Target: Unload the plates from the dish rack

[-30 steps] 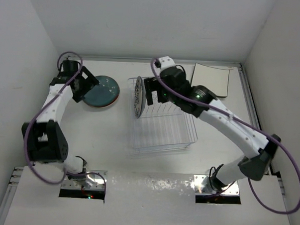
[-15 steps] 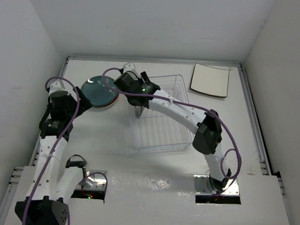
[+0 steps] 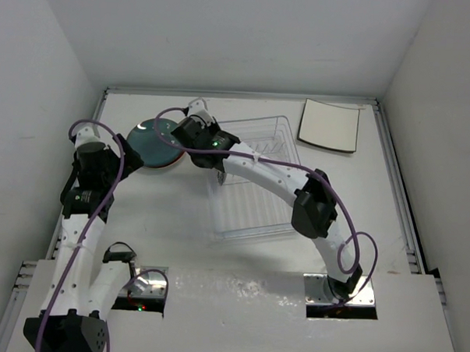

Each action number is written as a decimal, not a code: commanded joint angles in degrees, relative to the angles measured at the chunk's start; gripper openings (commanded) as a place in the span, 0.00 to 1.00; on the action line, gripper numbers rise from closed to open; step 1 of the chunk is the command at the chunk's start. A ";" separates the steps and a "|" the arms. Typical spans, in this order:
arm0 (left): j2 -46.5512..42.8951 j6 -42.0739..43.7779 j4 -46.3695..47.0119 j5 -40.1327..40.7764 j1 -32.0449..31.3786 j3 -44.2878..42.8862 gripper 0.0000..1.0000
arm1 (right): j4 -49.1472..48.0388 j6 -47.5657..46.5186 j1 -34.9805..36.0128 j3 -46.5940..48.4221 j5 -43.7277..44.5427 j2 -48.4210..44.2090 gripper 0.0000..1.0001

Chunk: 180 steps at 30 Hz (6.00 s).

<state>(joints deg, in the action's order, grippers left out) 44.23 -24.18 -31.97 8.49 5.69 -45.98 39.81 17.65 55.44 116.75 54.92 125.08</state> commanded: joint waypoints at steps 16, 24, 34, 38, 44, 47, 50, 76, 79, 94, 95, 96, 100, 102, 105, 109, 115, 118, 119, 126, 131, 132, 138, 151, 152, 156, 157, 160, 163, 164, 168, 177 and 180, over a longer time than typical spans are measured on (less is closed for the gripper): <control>-1.16 1.07 2.87 -1.80 -0.25 -0.25 1.00 | -2.19 -10.71 -0.51 8.41 17.86 -9.83 0.00; -0.29 0.29 16.27 -32.35 -0.33 3.34 1.00 | 3.78 0.62 -2.60 0.25 1.89 -24.86 0.00; 5.07 -12.98 41.09 -63.84 -0.42 11.69 1.00 | -15.00 12.05 -17.47 -26.65 -51.20 -46.49 0.00; 6.05 -14.66 43.92 -66.15 -1.03 11.96 1.00 | -21.69 16.53 -18.09 -31.13 -60.35 -49.31 0.00; 8.15 -12.82 40.85 -66.50 -1.65 11.53 0.99 | -32.50 22.33 -18.09 -36.76 -69.32 -50.02 0.00; 9.03 -10.45 36.20 -64.83 -1.65 11.17 0.96 | -34.89 23.75 -18.09 -38.17 -70.38 -49.58 0.00; 9.56 -9.04 34.78 -63.95 -1.65 10.99 0.90 | -35.68 23.83 -18.09 -38.70 -70.56 -49.23 0.00; 8.50 -36.03 39.47 -42.28 4.31 4.95 0.00 | -20.76 19.45 -23.63 -46.96 -52.38 -57.21 0.99; 10.95 -34.88 34.35 -36.99 7.91 3.70 0.00 | -20.04 18.12 -23.71 -50.64 -49.91 -62.03 0.99; 29.07 -31.80 37.15 -22.65 11.09 0.36 0.00 | -16.43 12.50 -23.62 -60.58 -52.27 -72.87 0.99; 30.47 -31.80 37.50 -22.29 11.09 0.27 0.00 | -16.61 12.32 -23.54 -61.28 -52.63 -72.87 0.99; 31.44 -31.80 38.02 -22.46 11.18 0.10 0.00 | -16.87 12.15 -23.62 -61.55 -53.15 -72.87 0.99; 36.18 -31.71 39.69 -23.52 11.18 -0.78 0.00 | -17.66 12.06 -23.54 -63.39 -54.39 -73.13 0.99; 38.30 -31.63 39.79 -23.70 11.09 -1.05 0.00 | -17.66 11.97 -23.62 -63.75 -54.39 -73.22 0.99; 39.97 -31.62 40.23 -23.52 11.09 -1.05 0.17 | -17.75 11.79 -23.62 -64.19 -54.39 -73.48 0.99; 43.04 -31.63 39.18 -23.61 11.09 -1.92 0.45 | -18.10 12.06 -23.62 -64.89 -54.74 -73.66 0.99; 47.53 -30.40 34.34 -24.40 11.18 -5.78 0.67 | -18.63 12.58 -23.62 -65.77 -54.74 -74.45 0.99; 49.20 -29.78 32.06 -24.66 10.92 -7.63 0.74 | -18.81 12.85 -23.62 -66.12 -54.74 -74.54 0.99; 49.55 -29.69 29.44 -24.75 10.83 -8.07 0.76 | -18.81 12.94 -23.54 -66.21 -54.74 -74.54 0.99; 53.23 -26.71 18.36 -20.72 7.32 -16.75 1.00 | -18.89 13.20 -23.62 -66.30 -54.74 -74.71 0.99; 55.53 -25.83 9.74 -15.70 5.82 -21.52 1.00 | -18.37 13.20 -23.62 -66.48 -54.74 -75.15 0.99; 55.53 -25.83 9.29 -15.18 5.73 -21.87 1.00 | -18.37 13.20 -23.62 -66.48 -54.74 -75.24 0.99; 55.79 -25.82 3.77 -13.59 4.59 -23.89 1.00 | -17.93 13.20 -23.54 -65.95 -54.39 -75.24 0.99; 59.48 -25.74 -6.18 -9.72 4.41 -30.84 1.00 | -17.40 13.64 -23.54 -65.07 -54.56 -75.33 0.99; 59.74 -25.65 -6.00 -10.07 4.41 -30.93 1.00 | -17.31 13.64 -23.62 -64.90 -54.56 -75.33 0.99; 62.03 -24.51 -7.57 -11.48 3.98 -33.29 1.00 | -17.22 13.64 -23.54 -64.72 -54.74 -75.15 0.99; 62.99 -24.25 -7.85 -11.65 3.37 -34.69 1.00 | -17.31 13.73 -23.54 -64.72 -54.74 -75.15 0.99; 64.23 -23.72 -9.52 -11.22 2.13 -36.98 1.00 | -17.40 13.73 -23.62 -64.89 -54.74 -75.07 0.99; 64.58 -23.98 -10.05 -10.78 1.78 -37.43 1.00 | -17.31 13.73 -23.62 -64.98 -54.74 -75.07 0.99; 64.76 -23.89 -9.70 -11.21 1.78 -37.52 1.00 | -17.05 13.73 -23.54 -64.98 -54.74 -75.15 0.99; 66.16 -23.10 -11.00 -12.09 1.34 -39.62 1.00 | -16.79 13.55 -23.54 -65.24 -54.74 -75.24 0.99; 69.94 -21.96 -13.73 -14.82 1.16 -45.34 1.00 | -17.40 13.90 -23.54 -66.21 -56.32 -75.15 0.99; 70.21 -21.78 -13.91 -15.44 1.07 -45.52 1.00 | -17.14 13.73 -23.62 -66.21 -56.58 -74.98 0.99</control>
<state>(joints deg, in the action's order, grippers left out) 114.48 -46.17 -49.67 -3.20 7.97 -88.27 23.70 31.11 31.79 50.35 -0.54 50.48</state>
